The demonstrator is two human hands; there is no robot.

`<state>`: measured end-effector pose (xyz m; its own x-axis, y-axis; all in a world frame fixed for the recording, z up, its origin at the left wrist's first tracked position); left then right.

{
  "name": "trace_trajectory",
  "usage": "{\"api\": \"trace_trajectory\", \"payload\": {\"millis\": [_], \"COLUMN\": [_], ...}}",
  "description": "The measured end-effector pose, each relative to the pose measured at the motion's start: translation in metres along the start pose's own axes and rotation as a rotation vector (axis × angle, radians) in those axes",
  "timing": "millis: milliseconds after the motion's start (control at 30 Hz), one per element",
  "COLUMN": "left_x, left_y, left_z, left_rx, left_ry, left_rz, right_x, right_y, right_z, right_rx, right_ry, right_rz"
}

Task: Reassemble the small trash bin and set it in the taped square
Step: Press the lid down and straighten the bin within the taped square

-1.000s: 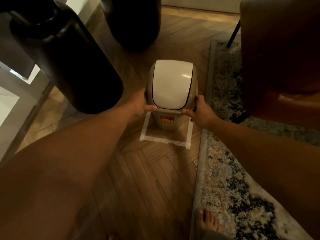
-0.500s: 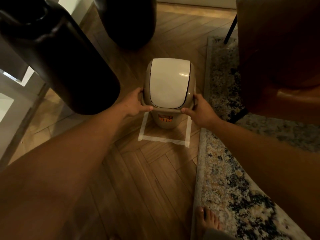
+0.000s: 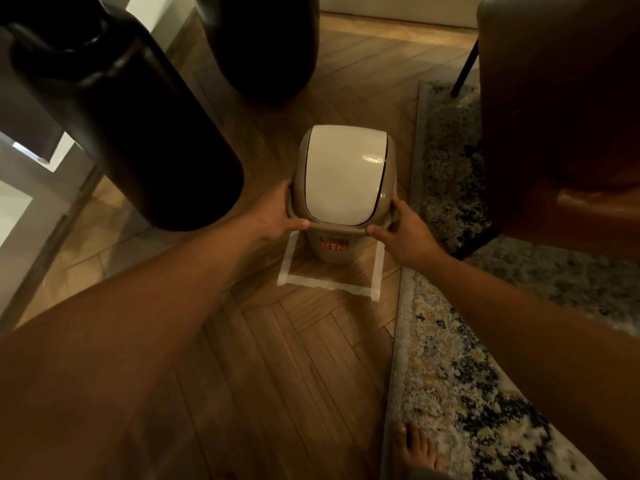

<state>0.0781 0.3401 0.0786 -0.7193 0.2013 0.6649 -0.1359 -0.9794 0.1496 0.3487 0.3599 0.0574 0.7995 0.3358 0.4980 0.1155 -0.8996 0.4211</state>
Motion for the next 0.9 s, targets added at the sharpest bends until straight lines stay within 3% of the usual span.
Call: {"api": "trace_trajectory", "payload": {"millis": [133, 233, 333, 533, 733, 900], "left_x": [0.0, 0.001, 0.0, -0.005, -0.007, -0.01], "left_y": [0.007, 0.014, 0.015, 0.017, 0.017, 0.015], "left_z": [0.004, 0.012, 0.018, 0.014, 0.011, 0.01], "left_rx": [-0.094, -0.209, -0.245, -0.251, -0.259, -0.284], "left_ry": [-0.043, -0.161, -0.234, -0.345, -0.281, -0.24], "left_rz": [0.056, 0.129, 0.098, 0.096, 0.069, 0.105], "right_x": [0.007, 0.014, 0.017, 0.016, 0.008, 0.002], "right_y": [0.008, 0.015, 0.017, 0.011, 0.002, 0.001], "right_z": [-0.009, -0.02, -0.026, -0.022, -0.012, -0.008], "right_rx": [0.034, 0.216, 0.371, 0.442, 0.46, 0.45], "right_ry": [0.122, 0.382, 0.507, 0.573, 0.58, 0.514], "right_rz": [0.042, 0.153, 0.188, 0.256, 0.173, 0.198]}}
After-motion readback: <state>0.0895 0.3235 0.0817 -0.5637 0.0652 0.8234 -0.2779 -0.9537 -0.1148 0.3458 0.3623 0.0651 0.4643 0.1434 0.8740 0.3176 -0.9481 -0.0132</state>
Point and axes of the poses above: each hand's wrist, its own y-axis away from the middle knuckle, its own x-axis out of the back of the hand, z = x × y, the point moved 2 cm from there along -y, towards the middle knuckle, and after that the axes turned 15 degrees about -x, right-handed, at the moved point
